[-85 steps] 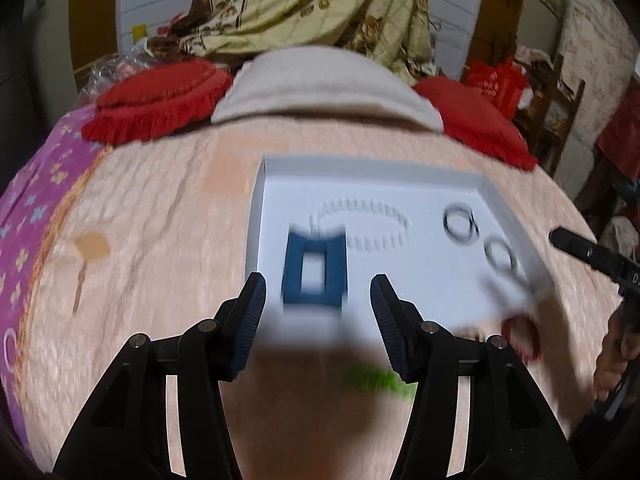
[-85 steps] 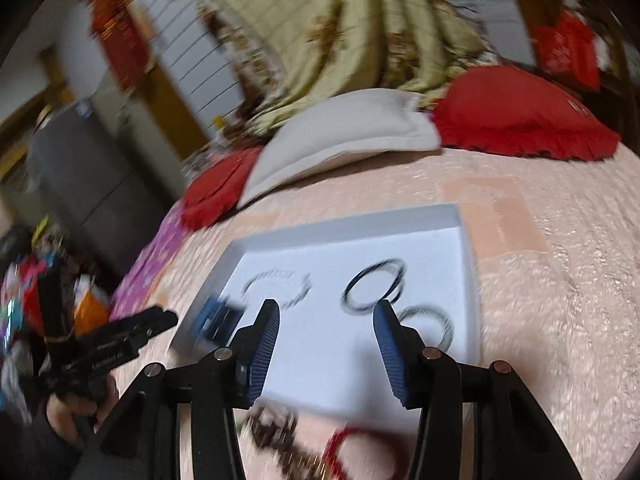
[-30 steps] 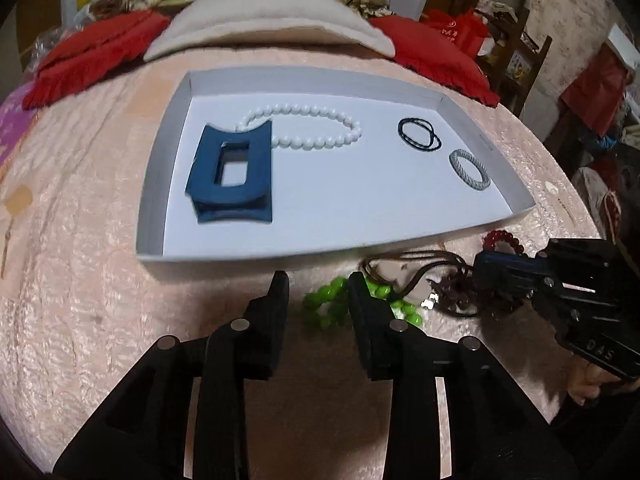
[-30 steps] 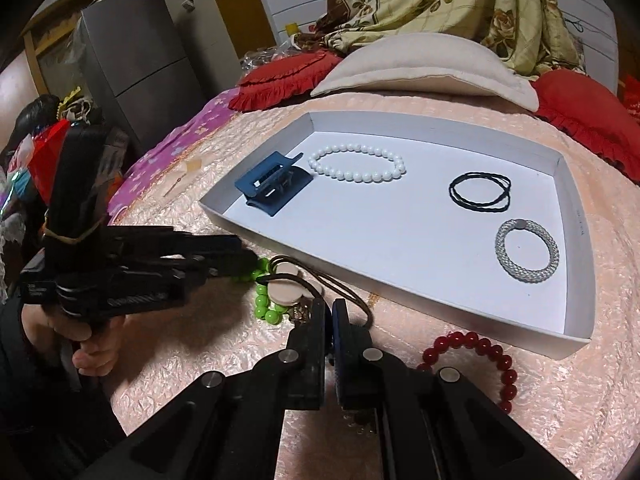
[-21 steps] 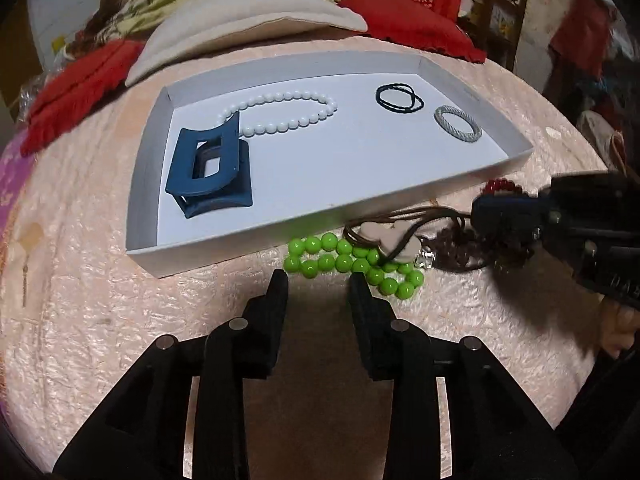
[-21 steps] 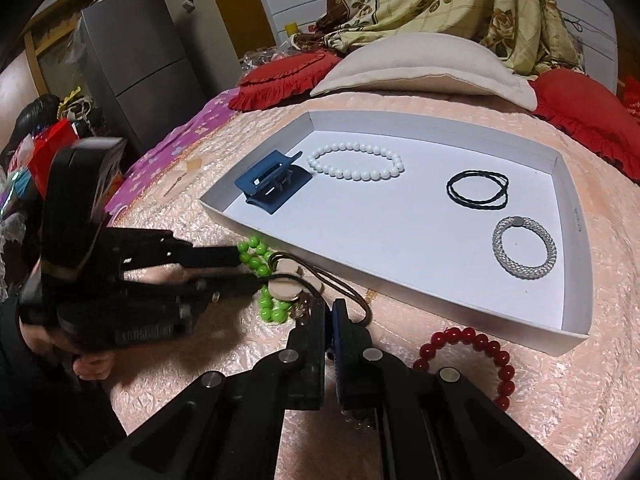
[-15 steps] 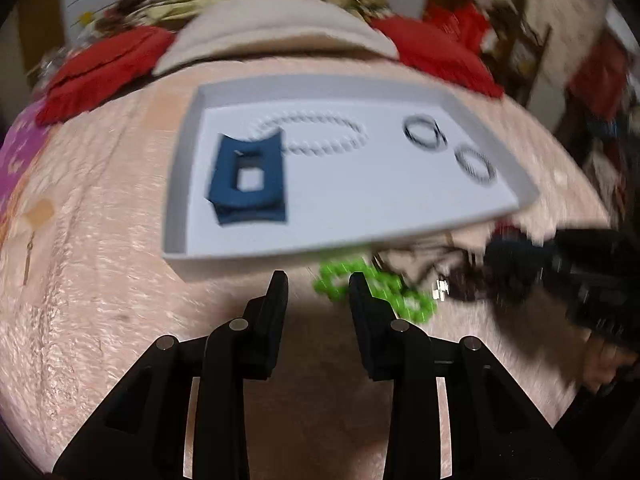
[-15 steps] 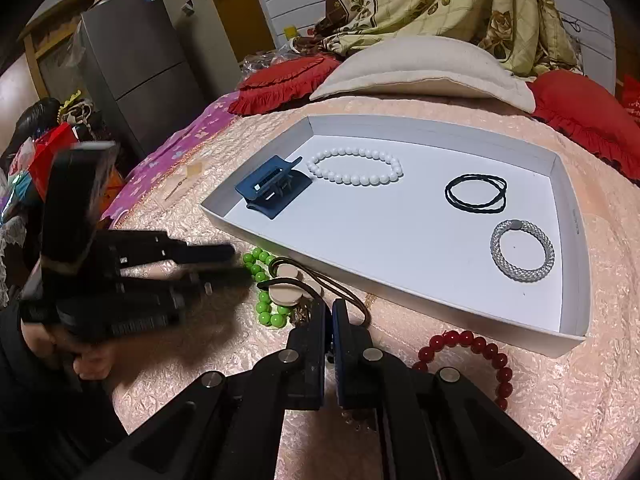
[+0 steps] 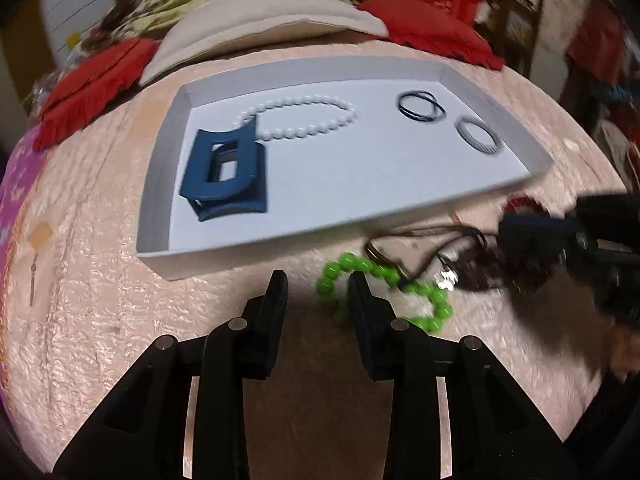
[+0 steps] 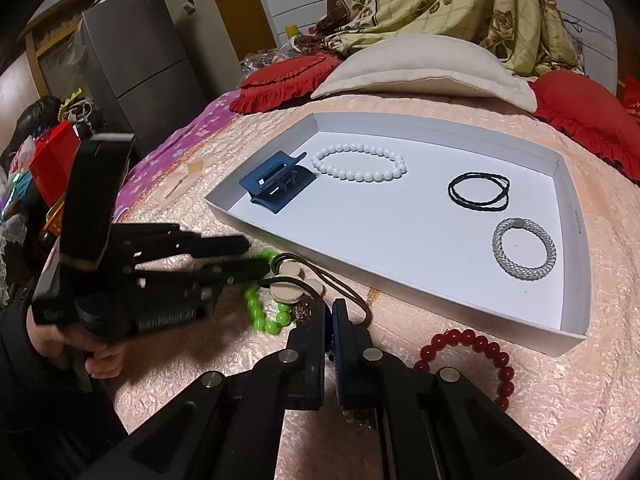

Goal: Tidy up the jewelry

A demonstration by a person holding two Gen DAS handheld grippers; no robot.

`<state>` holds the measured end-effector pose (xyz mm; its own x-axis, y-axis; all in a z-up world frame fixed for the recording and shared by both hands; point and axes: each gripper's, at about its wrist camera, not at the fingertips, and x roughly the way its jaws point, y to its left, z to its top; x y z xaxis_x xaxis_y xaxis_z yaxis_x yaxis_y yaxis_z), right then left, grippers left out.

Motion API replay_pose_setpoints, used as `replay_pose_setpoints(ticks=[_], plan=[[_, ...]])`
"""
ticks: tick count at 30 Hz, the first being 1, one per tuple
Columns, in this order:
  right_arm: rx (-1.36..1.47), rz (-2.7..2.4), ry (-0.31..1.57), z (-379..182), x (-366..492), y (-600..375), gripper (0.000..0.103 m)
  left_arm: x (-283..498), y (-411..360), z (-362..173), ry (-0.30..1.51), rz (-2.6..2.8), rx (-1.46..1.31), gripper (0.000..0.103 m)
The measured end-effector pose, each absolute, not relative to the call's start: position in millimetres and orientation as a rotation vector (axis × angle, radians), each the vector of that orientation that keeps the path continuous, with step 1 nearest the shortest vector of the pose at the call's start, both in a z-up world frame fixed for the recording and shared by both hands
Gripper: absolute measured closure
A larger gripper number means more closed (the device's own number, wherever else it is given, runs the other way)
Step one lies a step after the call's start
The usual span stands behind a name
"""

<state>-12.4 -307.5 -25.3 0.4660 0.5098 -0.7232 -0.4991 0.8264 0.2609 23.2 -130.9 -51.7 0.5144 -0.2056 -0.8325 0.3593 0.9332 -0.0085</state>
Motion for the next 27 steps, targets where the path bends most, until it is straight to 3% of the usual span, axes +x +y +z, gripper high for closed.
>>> replay_pose_setpoints(ticks=[2, 3, 4, 27], plan=[[0.021, 0.621, 0.887, -23, -13, -308, 0.1, 21, -131, -52, 0.973, -0.371, 0.177, 0.08], [0.023, 0.623, 0.883, -22, -14, -308, 0.1, 19, -132, -52, 0.974, -0.388, 0.172, 0.091], [0.024, 0.625, 0.879, -21, -14, -308, 0.1, 18, -133, -52, 0.977, -0.403, 0.172, 0.095], [0.114, 0.666, 0.709, 32, -33, -331, 0.1, 0, -107, 9, 0.87, -0.444, 0.021, 0.096]])
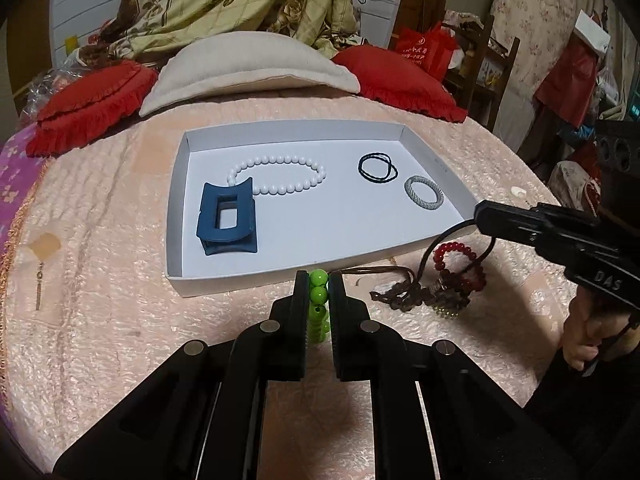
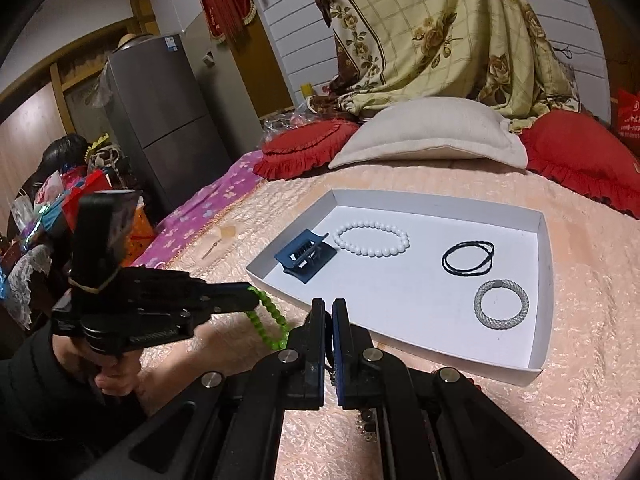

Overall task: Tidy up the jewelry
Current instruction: 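Grasp the green bead bracelet with the left tool while the right tool grasps the black hair tie, then carry the green bracelet over the tray with the left tool while the right tool carries the hair tie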

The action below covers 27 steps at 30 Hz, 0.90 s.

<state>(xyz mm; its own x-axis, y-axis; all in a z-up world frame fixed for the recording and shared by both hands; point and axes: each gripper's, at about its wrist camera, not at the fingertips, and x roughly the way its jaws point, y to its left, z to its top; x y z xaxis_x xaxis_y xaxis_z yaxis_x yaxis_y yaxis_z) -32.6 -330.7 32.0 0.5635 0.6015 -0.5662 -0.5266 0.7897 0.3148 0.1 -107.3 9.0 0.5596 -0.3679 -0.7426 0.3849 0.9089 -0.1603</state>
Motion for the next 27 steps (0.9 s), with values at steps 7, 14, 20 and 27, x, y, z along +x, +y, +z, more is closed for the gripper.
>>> replay_pose_setpoints(ticks=[7, 14, 20, 27], plan=[[0.116, 0.642, 0.716, 29, -30, -333, 0.1, 0, -102, 16, 0.858, -0.431, -0.004, 0.096], [0.108, 0.635, 0.73, 27, -29, -332, 0.1, 1, -101, 20, 0.852, -0.437, -0.028, 0.096], [0.114, 0.62, 0.737, 25, -27, -334, 0.1, 0, -100, 23, 0.842, -0.444, -0.038, 0.096], [0.112, 0.619, 0.739, 25, -27, -335, 0.1, -1, -99, 28, 0.823, -0.455, -0.055, 0.096]])
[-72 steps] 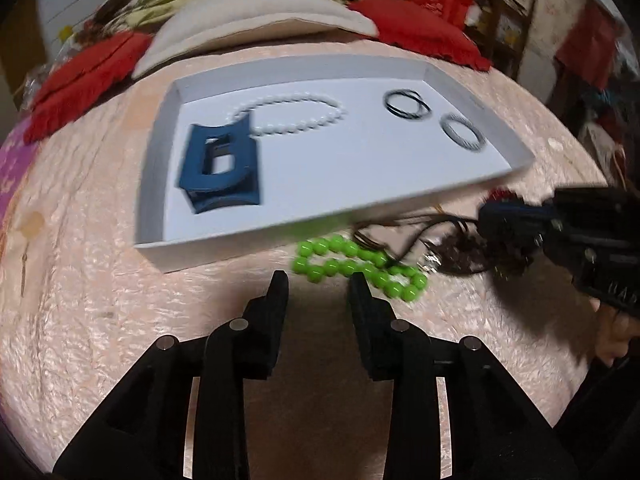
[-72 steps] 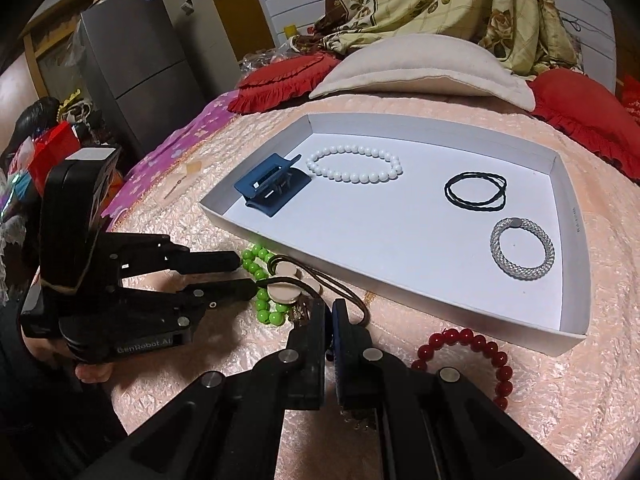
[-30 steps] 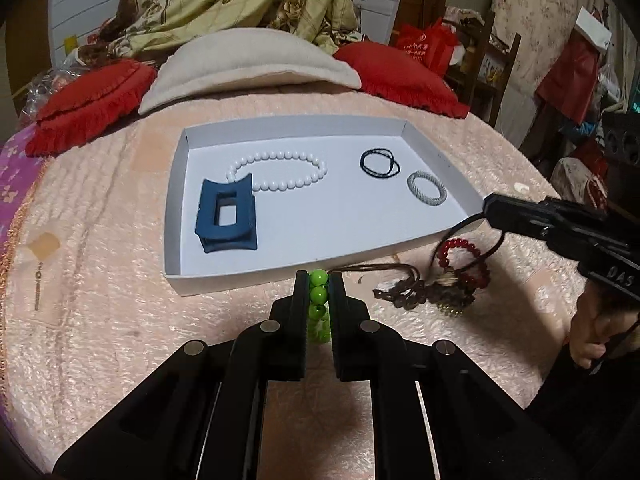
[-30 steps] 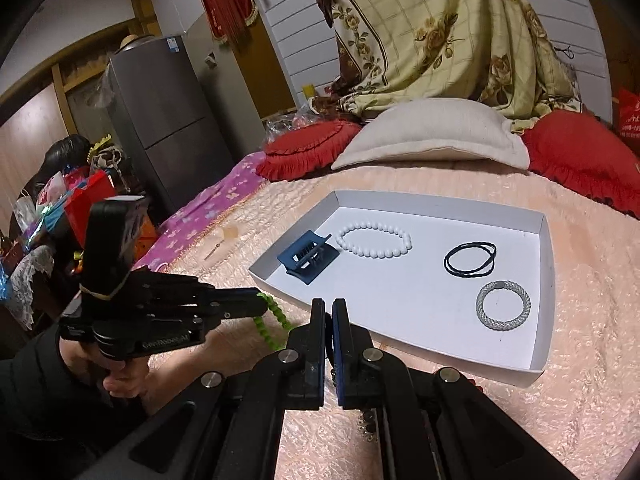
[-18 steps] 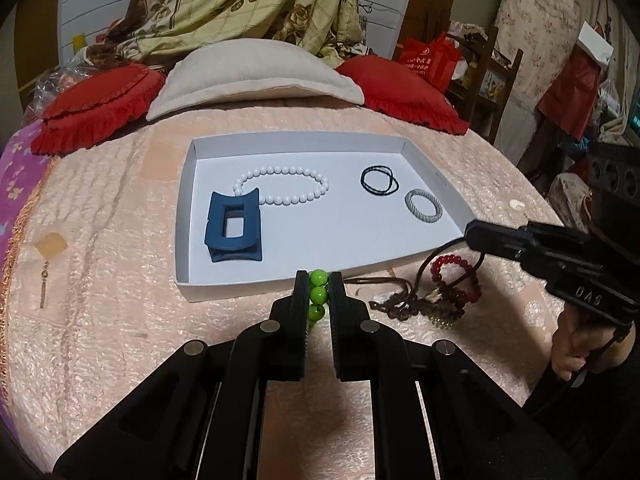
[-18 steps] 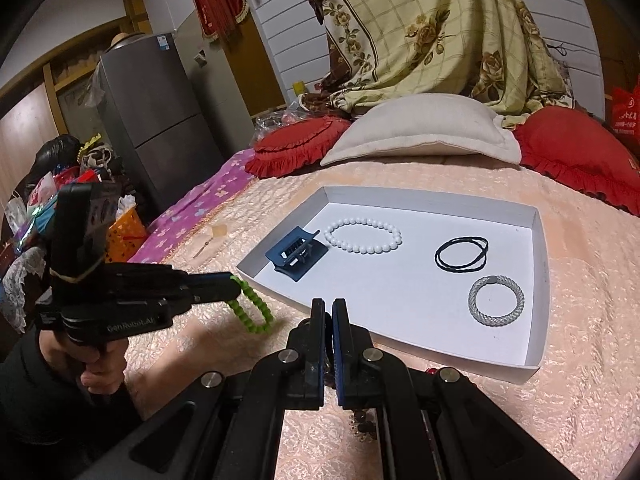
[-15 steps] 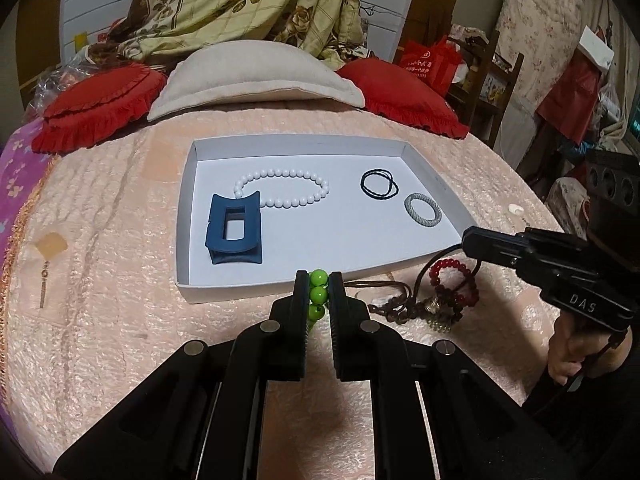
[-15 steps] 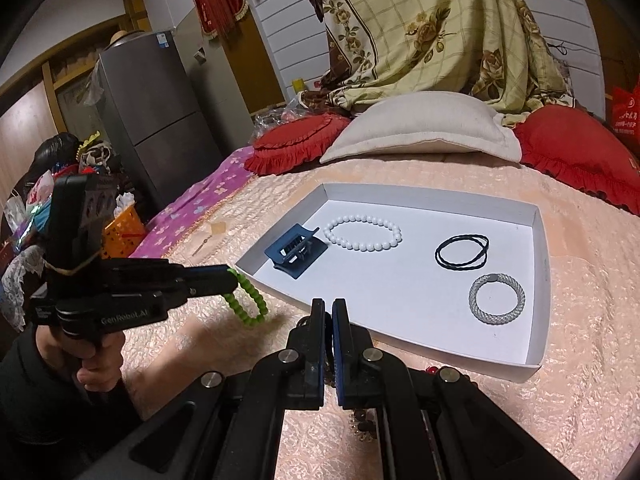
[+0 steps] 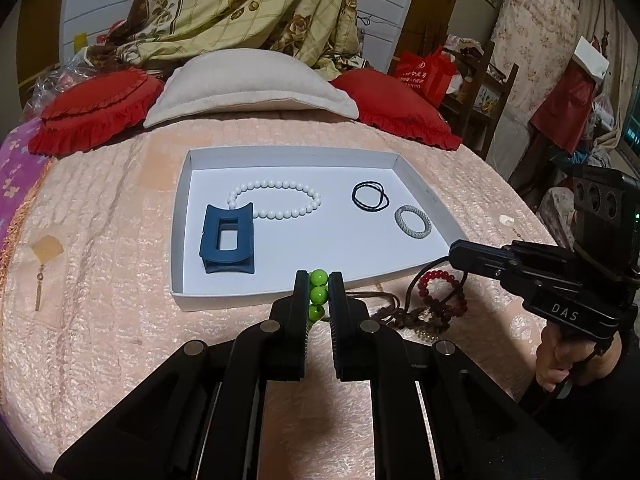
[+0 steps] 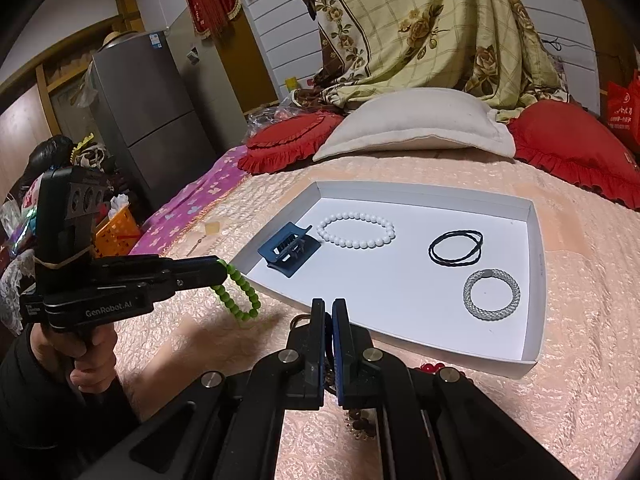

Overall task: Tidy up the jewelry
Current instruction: 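Carry the green bracelet over the tray with the left tool while the right tool carries the hair tie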

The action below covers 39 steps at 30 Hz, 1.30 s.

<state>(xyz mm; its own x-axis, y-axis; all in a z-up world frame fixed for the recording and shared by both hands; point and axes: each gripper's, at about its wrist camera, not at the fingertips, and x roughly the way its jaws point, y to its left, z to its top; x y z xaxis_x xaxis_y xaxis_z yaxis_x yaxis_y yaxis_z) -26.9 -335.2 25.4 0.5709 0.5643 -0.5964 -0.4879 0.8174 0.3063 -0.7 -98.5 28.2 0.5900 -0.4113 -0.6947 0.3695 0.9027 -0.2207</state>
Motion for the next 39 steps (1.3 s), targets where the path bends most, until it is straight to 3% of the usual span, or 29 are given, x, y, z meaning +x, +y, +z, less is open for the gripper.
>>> replay_pose_setpoints(ticks=[28, 39], plan=[[0.171, 0.574, 0.658, 44, -20, -343, 0.1, 6, -110, 58, 0.73, -0.494, -0.111, 0.096], [0.247, 0.43, 0.635, 44, 11, -362, 0.1, 59, -146, 57, 0.749, -0.469, -0.119, 0.096]])
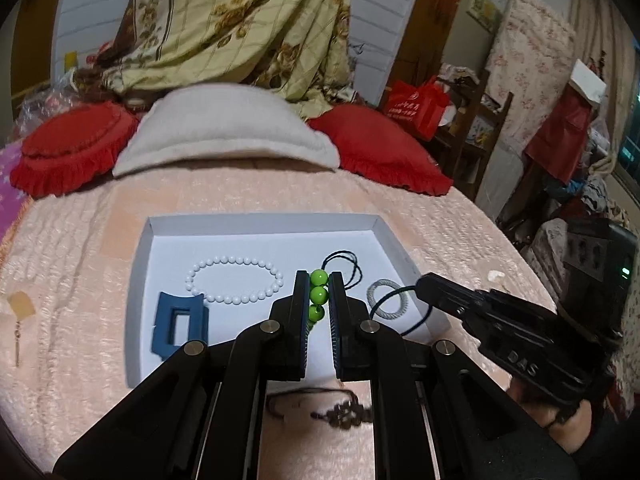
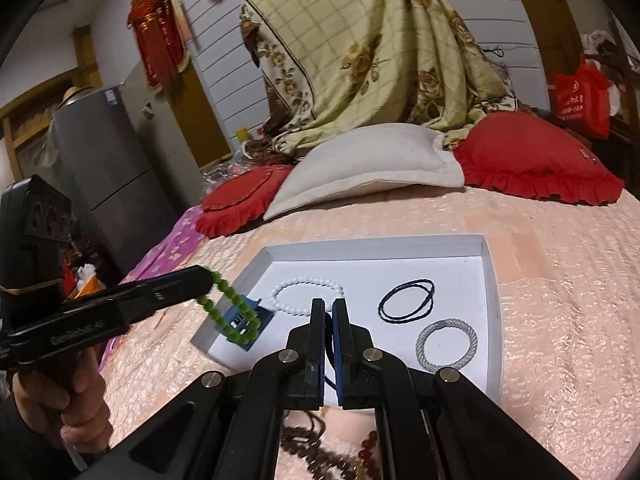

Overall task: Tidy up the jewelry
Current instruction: 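Carry the green bracelet over the tray with the left tool while the right tool carries the hair tie, then release the green bracelet in the tray with the left tool while the right tool drops the hair tie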

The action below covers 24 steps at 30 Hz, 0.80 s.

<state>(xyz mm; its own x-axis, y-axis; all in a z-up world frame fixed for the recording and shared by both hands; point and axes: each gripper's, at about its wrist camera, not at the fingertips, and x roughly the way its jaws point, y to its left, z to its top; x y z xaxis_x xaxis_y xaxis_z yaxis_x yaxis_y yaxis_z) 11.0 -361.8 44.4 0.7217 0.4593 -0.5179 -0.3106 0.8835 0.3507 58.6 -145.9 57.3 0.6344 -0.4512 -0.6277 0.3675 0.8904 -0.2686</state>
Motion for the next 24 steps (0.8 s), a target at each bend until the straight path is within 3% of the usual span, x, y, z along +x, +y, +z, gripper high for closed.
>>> replay_pose_setpoints(ticks=[8, 24], plan=[[0.285, 0.431, 0.728, 23, 37, -350, 0.1, 88, -142, 4, 0.869, -0.421, -0.202, 0.096], [0.36, 0.305, 0.91, -31, 79, -357, 0.1, 90, -145, -25, 0.939, -0.307, -0.043, 0.096]])
